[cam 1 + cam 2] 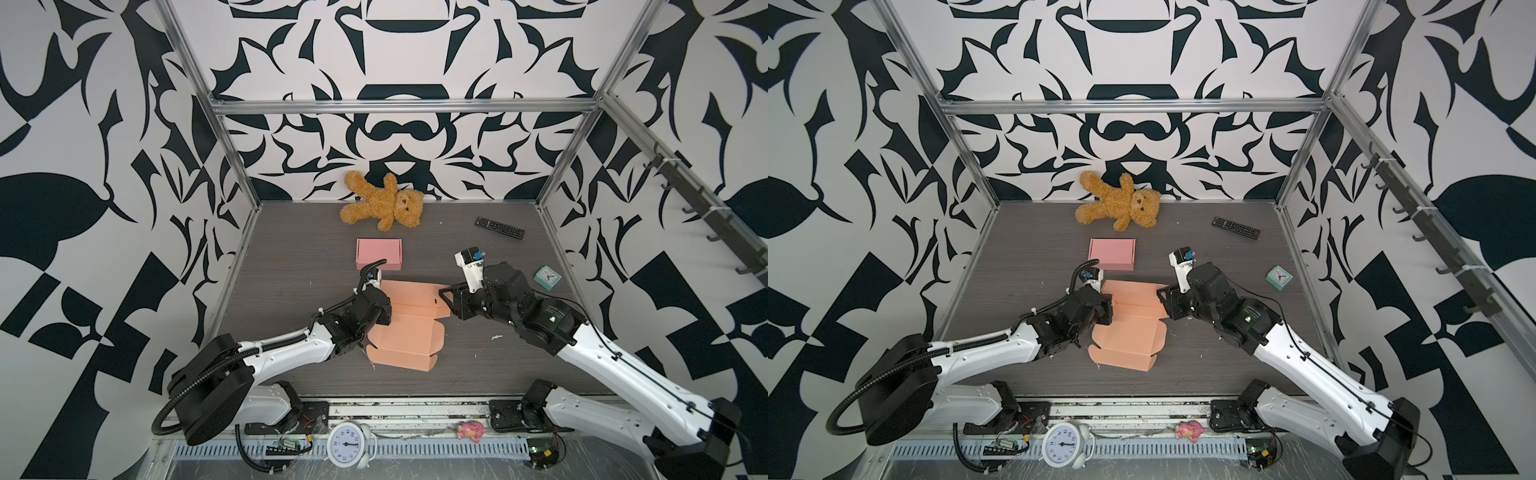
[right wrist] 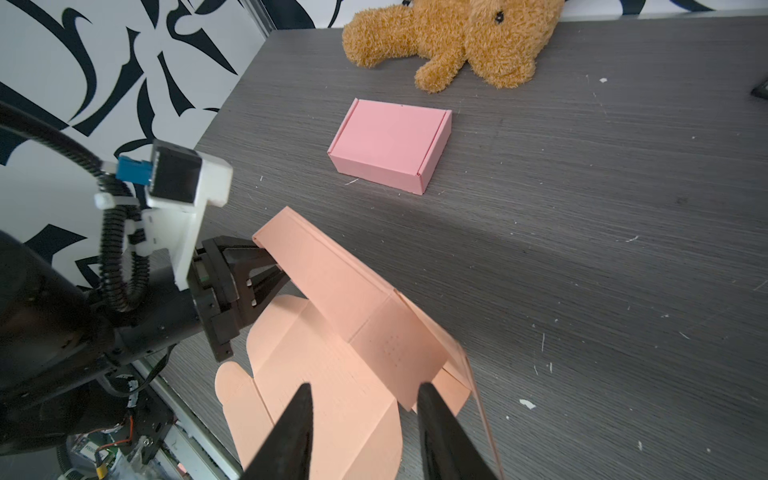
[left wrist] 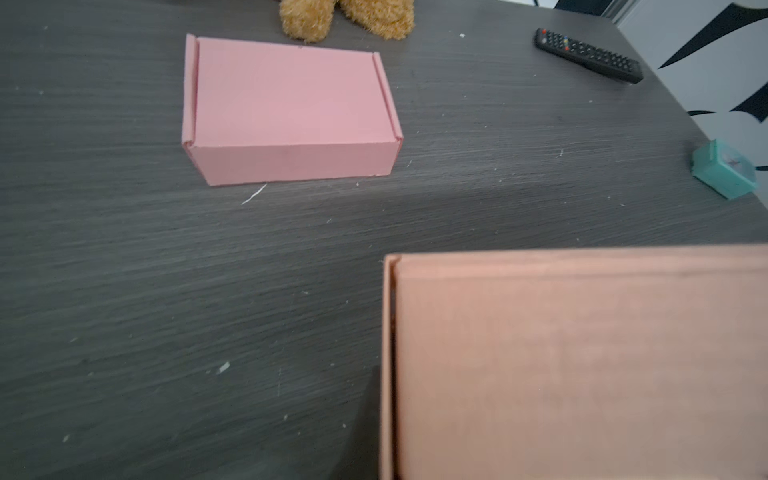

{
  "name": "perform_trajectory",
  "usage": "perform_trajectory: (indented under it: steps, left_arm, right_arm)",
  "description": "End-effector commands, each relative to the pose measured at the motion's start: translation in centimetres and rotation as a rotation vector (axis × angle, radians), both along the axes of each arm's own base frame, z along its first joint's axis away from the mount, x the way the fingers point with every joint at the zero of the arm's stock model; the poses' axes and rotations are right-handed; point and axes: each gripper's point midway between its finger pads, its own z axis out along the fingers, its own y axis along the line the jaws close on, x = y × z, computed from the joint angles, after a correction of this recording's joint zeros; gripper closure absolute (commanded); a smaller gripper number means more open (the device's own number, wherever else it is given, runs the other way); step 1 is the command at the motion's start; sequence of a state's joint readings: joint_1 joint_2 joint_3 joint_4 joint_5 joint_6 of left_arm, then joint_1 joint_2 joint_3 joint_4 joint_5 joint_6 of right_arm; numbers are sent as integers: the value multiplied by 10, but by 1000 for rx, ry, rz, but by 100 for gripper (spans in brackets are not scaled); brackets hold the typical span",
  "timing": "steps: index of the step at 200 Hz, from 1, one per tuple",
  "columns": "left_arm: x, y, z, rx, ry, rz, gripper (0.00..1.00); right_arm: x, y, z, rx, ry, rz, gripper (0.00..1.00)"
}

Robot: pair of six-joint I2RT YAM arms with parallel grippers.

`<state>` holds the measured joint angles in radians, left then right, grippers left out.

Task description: Fold the paper box

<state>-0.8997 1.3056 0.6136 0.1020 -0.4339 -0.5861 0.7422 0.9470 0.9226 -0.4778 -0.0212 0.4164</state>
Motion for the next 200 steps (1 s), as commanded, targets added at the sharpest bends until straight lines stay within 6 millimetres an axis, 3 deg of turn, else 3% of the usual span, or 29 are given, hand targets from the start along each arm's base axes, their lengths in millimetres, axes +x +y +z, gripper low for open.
perform_trajectory:
  steps: [1,9,39,88,129,200]
  left_arm:
    - [-2,16,-2,11,56,85,91]
    - [-1,17,12,-17,33,89,91]
    - [5,23,23,-30,24,95,91]
    - [15,20,26,-83,61,55,90]
    - [17,15,23,-120,95,31,90]
    - [17,17,21,-130,100,39,90]
  right_arm:
    - [-2,3,36,49,-110,39,58]
    - [-2,2,38,53,-122,41,58]
    - [0,2,26,8,-101,44,61]
    - [10,7,18,-21,-64,20,70]
    - [20,-7,5,-124,-20,-70,75]
    - [31,7,2,-116,-5,-63,76]
